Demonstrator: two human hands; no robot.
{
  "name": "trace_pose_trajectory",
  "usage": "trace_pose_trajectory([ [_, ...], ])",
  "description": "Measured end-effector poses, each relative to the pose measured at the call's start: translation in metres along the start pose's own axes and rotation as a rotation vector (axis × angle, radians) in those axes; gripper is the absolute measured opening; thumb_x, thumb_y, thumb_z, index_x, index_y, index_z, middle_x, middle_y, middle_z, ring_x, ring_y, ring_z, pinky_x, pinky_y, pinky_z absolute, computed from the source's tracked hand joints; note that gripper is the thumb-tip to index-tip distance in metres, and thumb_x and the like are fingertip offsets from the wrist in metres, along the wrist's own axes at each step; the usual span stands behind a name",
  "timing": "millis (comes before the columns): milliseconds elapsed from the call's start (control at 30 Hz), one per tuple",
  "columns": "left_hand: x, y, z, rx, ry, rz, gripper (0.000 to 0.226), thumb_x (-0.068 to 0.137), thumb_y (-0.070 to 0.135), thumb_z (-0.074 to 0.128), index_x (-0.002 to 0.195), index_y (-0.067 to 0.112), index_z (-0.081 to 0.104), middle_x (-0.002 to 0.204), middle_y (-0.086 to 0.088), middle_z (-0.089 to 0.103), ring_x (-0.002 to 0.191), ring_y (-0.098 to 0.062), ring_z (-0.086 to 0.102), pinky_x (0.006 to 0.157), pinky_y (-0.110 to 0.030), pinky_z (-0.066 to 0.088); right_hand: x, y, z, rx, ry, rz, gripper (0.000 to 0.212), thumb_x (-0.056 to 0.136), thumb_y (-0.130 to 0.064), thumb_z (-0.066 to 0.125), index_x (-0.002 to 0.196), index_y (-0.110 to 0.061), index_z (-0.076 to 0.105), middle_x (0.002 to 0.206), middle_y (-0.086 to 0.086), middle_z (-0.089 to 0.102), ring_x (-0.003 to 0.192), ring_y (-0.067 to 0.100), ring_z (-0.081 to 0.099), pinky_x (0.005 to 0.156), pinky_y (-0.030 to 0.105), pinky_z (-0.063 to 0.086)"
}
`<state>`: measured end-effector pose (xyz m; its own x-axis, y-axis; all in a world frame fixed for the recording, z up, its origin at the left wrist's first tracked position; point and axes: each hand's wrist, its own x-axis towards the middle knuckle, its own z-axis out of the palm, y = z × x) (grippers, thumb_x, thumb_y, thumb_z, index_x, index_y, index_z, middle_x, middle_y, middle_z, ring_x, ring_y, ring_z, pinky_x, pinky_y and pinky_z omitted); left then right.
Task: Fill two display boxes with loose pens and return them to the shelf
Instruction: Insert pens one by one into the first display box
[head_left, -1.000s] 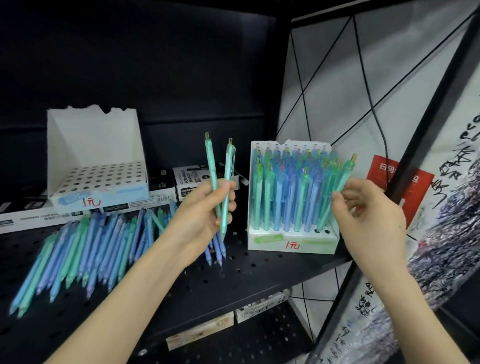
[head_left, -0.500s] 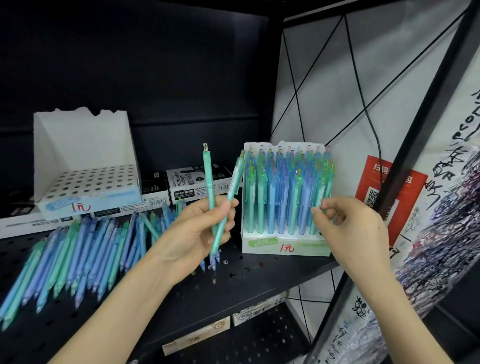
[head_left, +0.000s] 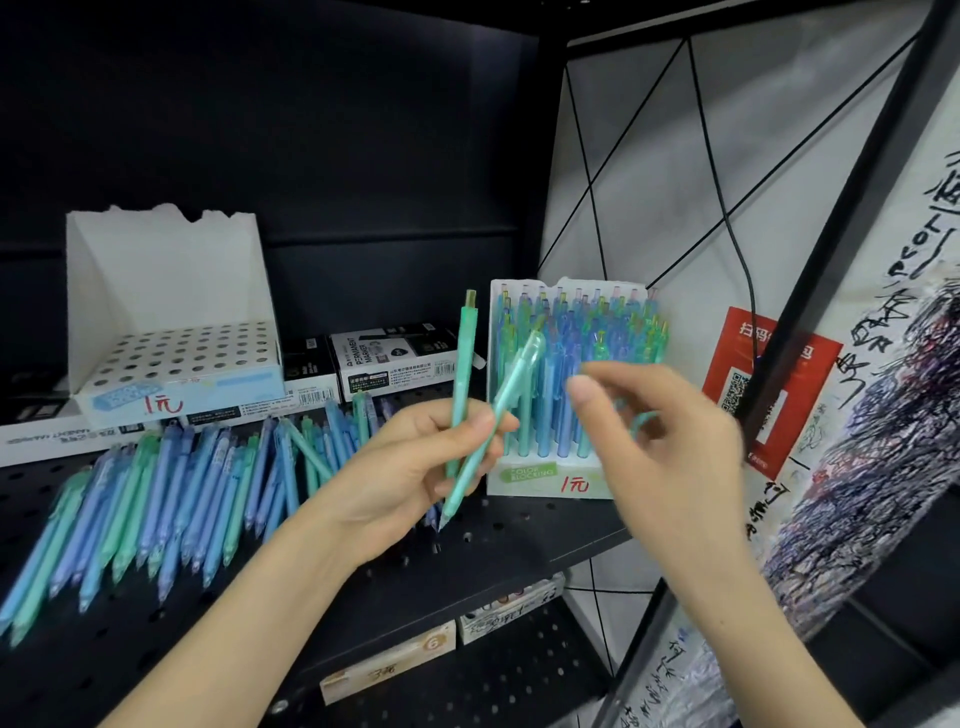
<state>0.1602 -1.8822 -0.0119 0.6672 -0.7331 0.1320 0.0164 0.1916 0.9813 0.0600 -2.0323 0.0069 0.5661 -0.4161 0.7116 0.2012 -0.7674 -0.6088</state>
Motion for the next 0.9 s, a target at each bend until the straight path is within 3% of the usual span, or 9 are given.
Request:
trace_pose_trajectory([
  [67, -0.002, -0.001, 0.003, 0.058, -0.039, 0.019, 0.015, 0.077, 0.028, 0.062, 0.072, 0.016, 0.070, 0.064, 0.004, 0.059, 0.055, -0.004, 0.050, 0.047, -0.014, 0.031, -0.001, -0.015, 0.012, 0.175, -0.180, 0.088, 0.018, 0.081, -0.042, 0.061, 0.079, -0.027, 0.069, 0.070, -0.008, 0.065, 0.068, 0.009, 0.059, 0.062, 0.020, 0.047],
  [133, -0.003, -0.002, 0.005, 0.097, -0.061, 0.031, 0.017, 0.081, 0.028, 0.063, 0.077, 0.012, 0.068, 0.065, 0.003, 0.057, 0.055, -0.006, 0.045, 0.047, -0.014, 0.030, 0.000, -0.018, 0.020, 0.254, -0.245, 0.121, 0.017, 0.084, -0.031, 0.063, 0.072, -0.019, 0.068, 0.066, -0.002, 0.064, 0.064, 0.009, 0.058, 0.060, 0.020, 0.046],
  [200, -0.003, -0.003, 0.006, 0.113, -0.024, 0.026, 0.022, 0.081, 0.032, 0.064, 0.085, 0.011, 0.070, 0.067, 0.003, 0.054, 0.058, -0.006, 0.043, 0.049, -0.016, 0.030, 0.003, -0.016, 0.016, 0.394, -0.200, 0.178, 0.017, 0.087, -0.022, 0.061, 0.072, -0.016, 0.067, 0.064, 0.000, 0.063, 0.059, 0.006, 0.056, 0.057, 0.014, 0.044],
  [267, -0.001, -0.003, 0.006, 0.080, 0.056, 0.019, 0.027, 0.078, 0.035, 0.058, 0.089, 0.015, 0.073, 0.071, 0.004, 0.056, 0.065, -0.005, 0.047, 0.050, -0.018, 0.031, 0.011, -0.009, 0.002, 0.434, -0.019, 0.180, 0.018, 0.090, -0.021, 0.059, 0.074, -0.015, 0.066, 0.063, 0.001, 0.061, 0.055, 0.005, 0.053, 0.053, 0.012, 0.042],
  [367, 0.002, -0.004, 0.004, -0.033, 0.142, -0.010, 0.040, 0.085, 0.038, 0.047, 0.098, 0.010, 0.071, 0.071, 0.002, 0.058, 0.064, -0.007, 0.048, 0.048, -0.020, 0.030, 0.024, 0.011, -0.020, 0.236, 0.236, 0.090, 0.020, 0.094, -0.027, 0.054, 0.079, -0.017, 0.061, 0.064, 0.006, 0.059, 0.054, 0.018, 0.055, 0.050, 0.027, 0.047],
  [433, 0.003, -0.004, 0.004, -0.065, 0.180, -0.016, 0.041, 0.089, 0.036, 0.043, 0.102, 0.007, 0.068, 0.068, 0.000, 0.057, 0.061, -0.008, 0.047, 0.046, -0.020, 0.030, 0.028, 0.024, -0.026, 0.077, 0.286, 0.036, 0.019, 0.095, -0.031, 0.051, 0.081, -0.019, 0.058, 0.064, 0.001, 0.057, 0.055, 0.024, 0.057, 0.051, 0.040, 0.050],
  [533, 0.002, -0.004, 0.005, -0.060, 0.237, 0.002, 0.031, 0.094, 0.026, 0.042, 0.108, 0.010, 0.064, 0.064, -0.001, 0.055, 0.058, -0.009, 0.045, 0.043, -0.019, 0.030, 0.028, 0.037, -0.026, -0.108, 0.277, -0.004, 0.019, 0.095, -0.029, 0.049, 0.085, -0.017, 0.059, 0.066, -0.010, 0.056, 0.060, 0.016, 0.059, 0.056, 0.034, 0.050],
  [700, 0.003, -0.005, 0.006, -0.062, 0.286, 0.013, 0.019, 0.100, 0.015, 0.037, 0.103, 0.008, 0.053, 0.061, -0.003, 0.052, 0.054, -0.011, 0.042, 0.040, -0.018, 0.028, 0.027, 0.053, -0.018, -0.135, 0.235, 0.056, 0.024, 0.093, -0.034, 0.052, 0.086, -0.013, 0.061, 0.069, -0.004, 0.060, 0.064, 0.018, 0.059, 0.060, 0.036, 0.051],
  [900, 0.003, -0.005, 0.005, -0.061, 0.282, 0.014, 0.017, 0.099, 0.014, 0.038, 0.098, 0.006, 0.054, 0.062, -0.003, 0.053, 0.055, -0.011, 0.044, 0.042, -0.019, 0.029, 0.025, 0.063, -0.014, -0.280, 0.111, 0.103, 0.036, 0.090, -0.033, 0.057, 0.064, -0.008, 0.056, 0.056, 0.004, 0.057, 0.056, 0.024, 0.054, 0.054, 0.031, 0.039],
])
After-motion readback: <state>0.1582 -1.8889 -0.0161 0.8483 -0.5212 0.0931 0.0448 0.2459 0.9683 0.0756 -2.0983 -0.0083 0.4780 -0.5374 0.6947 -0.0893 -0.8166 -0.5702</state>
